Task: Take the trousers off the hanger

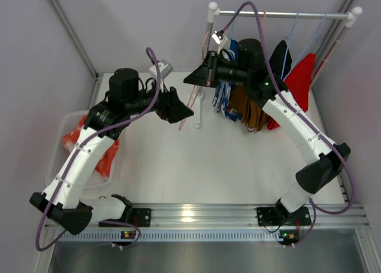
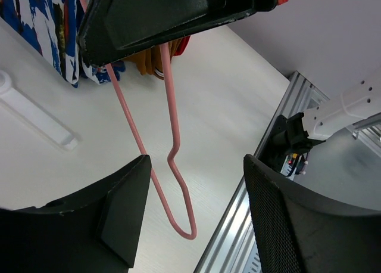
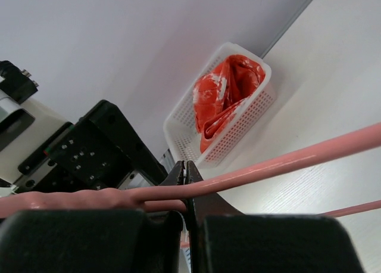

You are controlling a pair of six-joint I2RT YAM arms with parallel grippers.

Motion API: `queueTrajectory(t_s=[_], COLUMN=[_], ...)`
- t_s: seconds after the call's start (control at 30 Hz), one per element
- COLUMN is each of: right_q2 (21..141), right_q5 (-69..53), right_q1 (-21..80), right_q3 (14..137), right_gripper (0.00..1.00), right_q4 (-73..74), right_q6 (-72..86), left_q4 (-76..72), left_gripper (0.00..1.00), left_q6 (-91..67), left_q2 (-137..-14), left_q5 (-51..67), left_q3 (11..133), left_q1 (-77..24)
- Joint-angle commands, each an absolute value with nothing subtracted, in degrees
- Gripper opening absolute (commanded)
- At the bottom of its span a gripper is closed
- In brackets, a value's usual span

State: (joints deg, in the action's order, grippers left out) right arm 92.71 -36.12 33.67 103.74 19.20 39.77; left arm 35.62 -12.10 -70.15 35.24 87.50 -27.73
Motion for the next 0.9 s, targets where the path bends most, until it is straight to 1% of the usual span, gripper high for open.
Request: queueTrajectory(t_s=[0.0,0.03,0.23,0.27,0.33,0.37,0.43,0.47,0.57,0.6,0.67,0.7,0.73,0.87], right_q2=[92.99,92.9,92.55,92.55,92.64,92.64,92.72,92.64,92.72,92.72,92.55,92.55,92.37,92.2], right_q5=[-37.53,-38.49,-41.3,-41.48,-41.75,-41.84,-42.36,-42.45,-42.98,-43.15,-43.51,-43.68,-43.68,-43.68], right_q1=[34.45,34.54,34.8,34.8,34.8,34.8,34.8,34.8,34.8,34.8,34.8,34.8,34.8,34.8], right_q3=[104.86,104.68,103.45,103.53,103.54,103.54,103.54,103.62,103.71,103.71,103.45,103.45,103.36,103.53], right_gripper=[0.0,0.0,0.0,0.0,0.0,0.0,0.0,0.0,0.0,0.0,0.0,0.0,0.0,0.01], right_q4=[12.66,12.22,9.67,9.58,9.58,9.32,8.79,8.62,8.0,7.91,7.82,7.74,7.73,8.26], right_q6=[42.01,42.45,42.63,42.63,42.89,43.06,43.68,43.86,44.3,44.38,44.47,44.47,44.47,43.86], left_q4=[31.65,31.38,28.48,28.04,26.99,26.72,26.02,25.93,25.32,25.23,24.26,23.91,23.56,23.03], left_gripper=[0.68,0.65,0.58,0.54,0.49,0.44,0.39,0.33,0.24,0.18,0.11,0.02,0.0,0.0], left_q6=[-13.97,-14.76,-20.39,-21.35,-22.32,-23.37,-24.69,-25.13,-26.71,-27.07,-28.74,-29.26,-30.22,-32.08], left_q2=[-70.93,-71.1,-71.63,-71.54,-71.63,-71.54,-71.72,-71.81,-71.72,-71.81,-71.63,-71.54,-71.37,-71.02], left_q5=[33.66,34.01,35.94,36.3,37.35,37.88,38.75,39.02,40.16,40.6,41.92,42.1,42.19,41.75], left_q3=[87.45,87.45,86.58,86.4,85.79,85.52,85.17,84.73,83.94,83.76,83.58,83.58,83.58,83.93], left_q1=[-28.74,-28.74,-28.74,-28.74,-28.74,-28.74,-28.74,-28.74,-28.65,-28.74,-28.56,-28.56,-28.48,-27.77])
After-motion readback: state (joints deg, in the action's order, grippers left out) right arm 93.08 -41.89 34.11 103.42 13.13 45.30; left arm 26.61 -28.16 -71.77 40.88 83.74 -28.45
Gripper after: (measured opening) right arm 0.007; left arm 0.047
